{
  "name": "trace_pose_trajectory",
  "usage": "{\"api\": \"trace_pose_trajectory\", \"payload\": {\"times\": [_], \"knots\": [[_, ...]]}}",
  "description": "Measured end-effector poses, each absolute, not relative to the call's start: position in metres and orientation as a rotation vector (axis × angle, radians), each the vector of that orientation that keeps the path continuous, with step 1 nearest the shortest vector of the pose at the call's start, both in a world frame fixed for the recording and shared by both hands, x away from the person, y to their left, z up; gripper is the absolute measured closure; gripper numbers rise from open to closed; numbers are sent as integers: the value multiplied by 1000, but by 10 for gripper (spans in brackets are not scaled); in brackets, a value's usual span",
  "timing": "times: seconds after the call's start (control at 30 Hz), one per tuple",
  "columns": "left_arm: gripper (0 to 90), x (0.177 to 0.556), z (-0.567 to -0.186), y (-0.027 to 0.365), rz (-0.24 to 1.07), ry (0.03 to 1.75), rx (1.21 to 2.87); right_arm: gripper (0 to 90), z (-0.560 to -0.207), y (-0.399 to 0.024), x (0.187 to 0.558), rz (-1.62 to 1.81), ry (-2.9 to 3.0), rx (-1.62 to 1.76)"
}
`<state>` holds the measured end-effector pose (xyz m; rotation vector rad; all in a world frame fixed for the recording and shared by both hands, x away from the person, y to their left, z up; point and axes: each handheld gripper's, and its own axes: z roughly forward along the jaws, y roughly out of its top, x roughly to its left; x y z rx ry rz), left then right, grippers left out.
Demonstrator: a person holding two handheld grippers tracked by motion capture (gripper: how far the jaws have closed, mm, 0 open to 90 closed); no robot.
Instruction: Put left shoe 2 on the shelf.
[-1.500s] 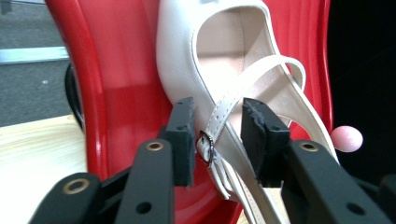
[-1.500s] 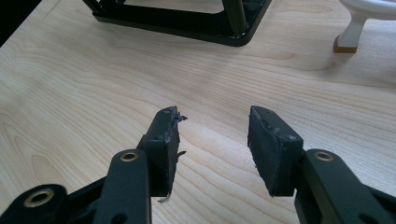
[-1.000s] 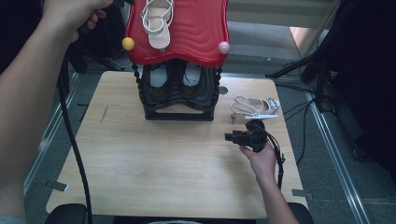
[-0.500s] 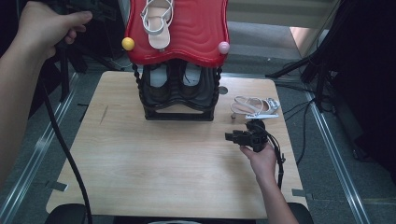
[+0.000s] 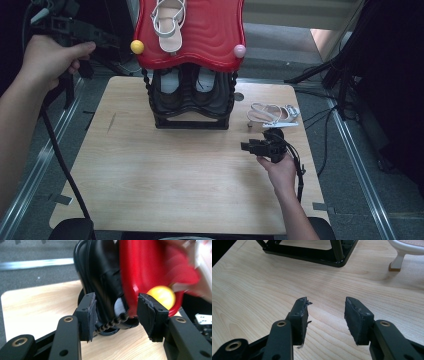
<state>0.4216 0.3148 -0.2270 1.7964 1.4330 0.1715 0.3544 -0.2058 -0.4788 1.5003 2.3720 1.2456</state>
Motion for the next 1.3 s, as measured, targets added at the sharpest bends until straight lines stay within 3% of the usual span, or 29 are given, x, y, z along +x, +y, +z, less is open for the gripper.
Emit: {"api": "trace_pose_trajectory", "payload": {"times": [0.43, 0.97, 1.3], "knots": [[498, 406, -281, 328, 189, 1461, 1788, 519, -478, -205, 354, 1257, 2376, 1448], [487, 382, -346, 302, 155, 1430, 1841, 502, -479, -208, 356, 1261, 2407, 1430], [487, 372, -378, 290, 97, 1420, 1834, 550, -477, -212, 355, 1255, 2370, 1449]]}}
